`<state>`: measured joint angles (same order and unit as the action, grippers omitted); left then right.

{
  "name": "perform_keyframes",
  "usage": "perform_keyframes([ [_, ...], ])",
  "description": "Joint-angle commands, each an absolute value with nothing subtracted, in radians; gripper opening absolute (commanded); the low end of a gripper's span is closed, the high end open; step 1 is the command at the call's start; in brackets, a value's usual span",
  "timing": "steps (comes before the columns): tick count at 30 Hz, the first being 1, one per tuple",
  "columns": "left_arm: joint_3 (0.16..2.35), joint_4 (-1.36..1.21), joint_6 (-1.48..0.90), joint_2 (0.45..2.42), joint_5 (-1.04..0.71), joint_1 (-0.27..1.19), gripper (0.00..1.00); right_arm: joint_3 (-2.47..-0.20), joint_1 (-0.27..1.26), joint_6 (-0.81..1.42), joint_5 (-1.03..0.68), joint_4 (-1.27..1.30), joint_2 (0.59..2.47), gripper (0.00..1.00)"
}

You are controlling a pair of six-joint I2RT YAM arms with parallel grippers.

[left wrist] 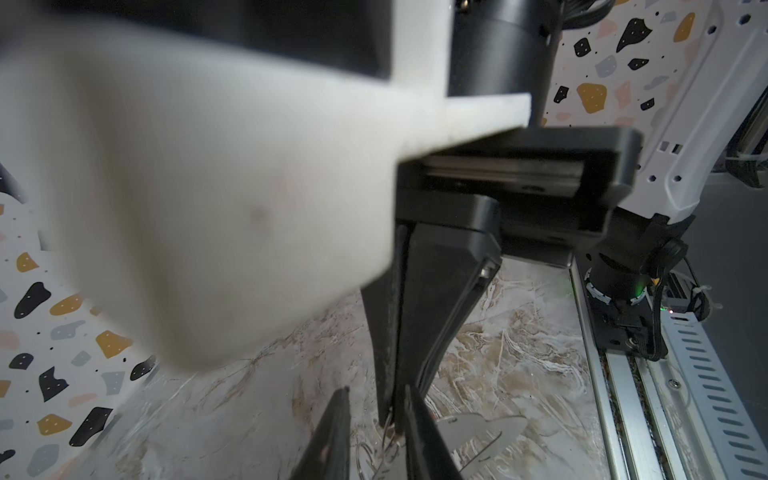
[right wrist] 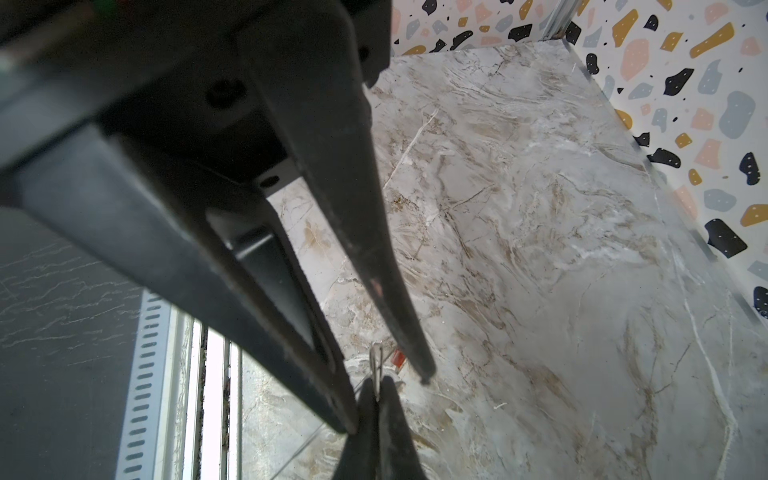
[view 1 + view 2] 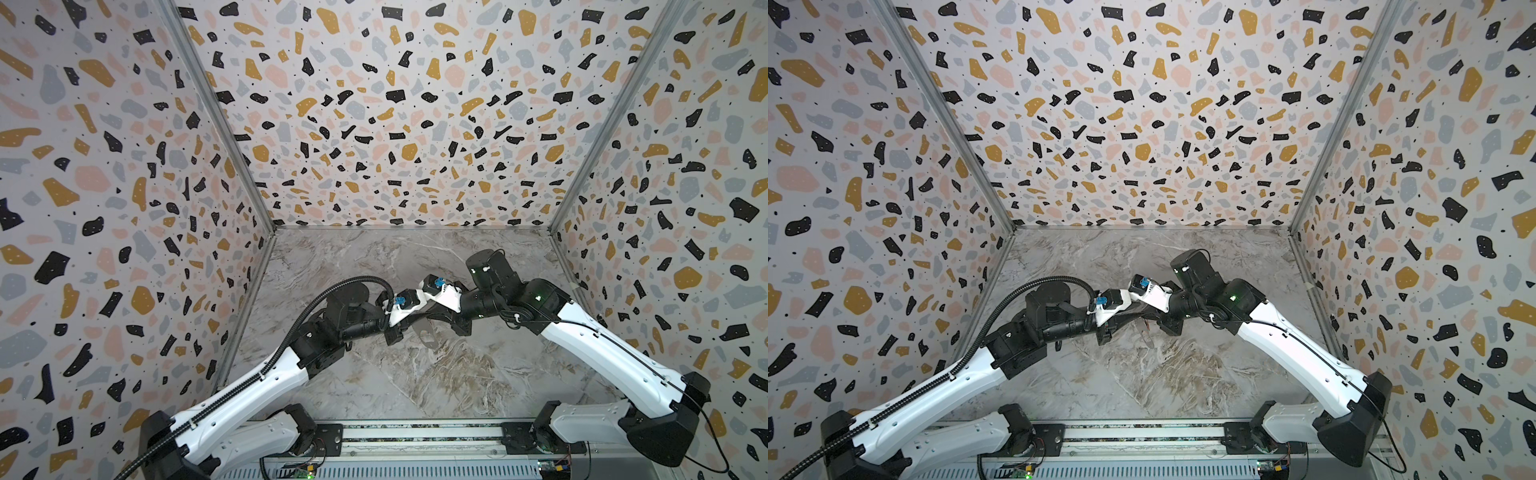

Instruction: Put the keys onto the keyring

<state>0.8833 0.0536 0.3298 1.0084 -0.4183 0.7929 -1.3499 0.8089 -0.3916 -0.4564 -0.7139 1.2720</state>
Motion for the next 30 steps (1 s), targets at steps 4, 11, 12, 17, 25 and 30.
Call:
perform_keyframes([
  [4,0.899,0.084,0.35,1.003,-0.438,0.788,0.17,-1.379,0.813,-0.407,-0.476,-0.709,1.226,0.0],
  [11,0.909,0.102,0.356,1.019,-0.437,0.788,0.16,-1.372,0.813,-0.412,-0.49,-0.706,1.213,0.0],
  [12,0.912,0.105,0.356,1.023,-0.439,0.788,0.16,-1.371,0.814,-0.413,-0.493,-0.703,1.211,0.0],
  [17,0.925,0.12,0.361,1.036,-0.446,0.788,0.09,-1.364,0.813,-0.417,-0.504,-0.69,1.2,0.0],
  [25,0.92,0.082,0.334,1.041,-0.438,0.788,0.0,-1.341,0.813,-0.406,-0.506,-0.657,1.185,0.0],
  [30,0.887,-0.017,0.269,1.042,-0.428,0.788,0.0,-1.306,0.81,-0.373,-0.483,-0.596,1.148,0.0],
])
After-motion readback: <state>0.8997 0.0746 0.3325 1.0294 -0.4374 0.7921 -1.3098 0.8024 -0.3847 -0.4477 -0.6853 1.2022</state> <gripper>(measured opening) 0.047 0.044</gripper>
